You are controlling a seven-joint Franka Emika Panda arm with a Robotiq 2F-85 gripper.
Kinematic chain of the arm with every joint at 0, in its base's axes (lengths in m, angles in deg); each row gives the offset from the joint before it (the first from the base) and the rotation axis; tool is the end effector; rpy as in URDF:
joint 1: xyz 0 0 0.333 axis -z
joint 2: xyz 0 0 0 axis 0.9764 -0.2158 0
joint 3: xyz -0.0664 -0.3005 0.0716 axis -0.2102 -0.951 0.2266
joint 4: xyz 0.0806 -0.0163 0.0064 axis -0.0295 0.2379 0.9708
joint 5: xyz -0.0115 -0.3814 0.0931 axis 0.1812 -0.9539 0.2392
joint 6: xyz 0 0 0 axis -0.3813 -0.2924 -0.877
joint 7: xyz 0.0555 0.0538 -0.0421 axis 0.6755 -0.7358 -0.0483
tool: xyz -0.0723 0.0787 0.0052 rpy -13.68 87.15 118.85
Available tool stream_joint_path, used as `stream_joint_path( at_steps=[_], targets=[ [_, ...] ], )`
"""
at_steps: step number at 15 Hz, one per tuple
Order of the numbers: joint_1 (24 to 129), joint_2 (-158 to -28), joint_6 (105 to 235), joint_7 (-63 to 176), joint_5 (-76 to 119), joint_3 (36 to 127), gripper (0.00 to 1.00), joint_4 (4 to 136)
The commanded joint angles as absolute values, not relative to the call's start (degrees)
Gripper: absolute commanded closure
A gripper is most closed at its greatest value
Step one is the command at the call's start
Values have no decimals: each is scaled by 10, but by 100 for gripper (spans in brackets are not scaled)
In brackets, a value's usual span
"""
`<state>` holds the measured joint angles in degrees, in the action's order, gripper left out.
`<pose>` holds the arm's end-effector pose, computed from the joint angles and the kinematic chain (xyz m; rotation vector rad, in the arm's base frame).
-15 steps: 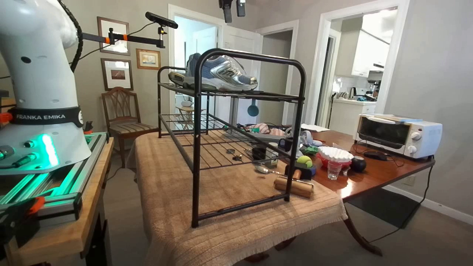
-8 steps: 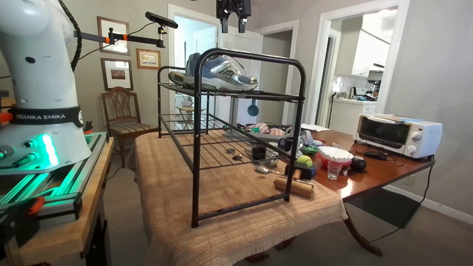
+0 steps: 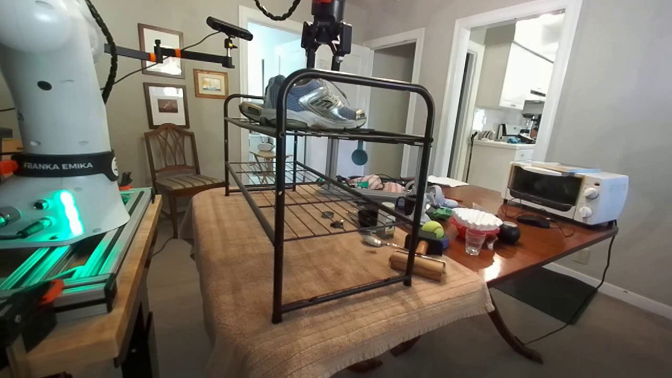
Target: Turn the left sneaker around
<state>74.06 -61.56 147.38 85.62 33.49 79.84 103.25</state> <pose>0.4753 -0.0097 0.4977 -2.9340 -0.5106 -0.0880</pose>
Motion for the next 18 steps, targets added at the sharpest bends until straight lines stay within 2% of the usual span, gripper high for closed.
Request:
stream_joint_path(
  at_steps=[1, 18],
  targets=[
    [738, -634, 1448, 861, 322, 817, 0, 1022],
    [748, -636, 1496, 783, 317, 840, 0, 1034]
  ],
)
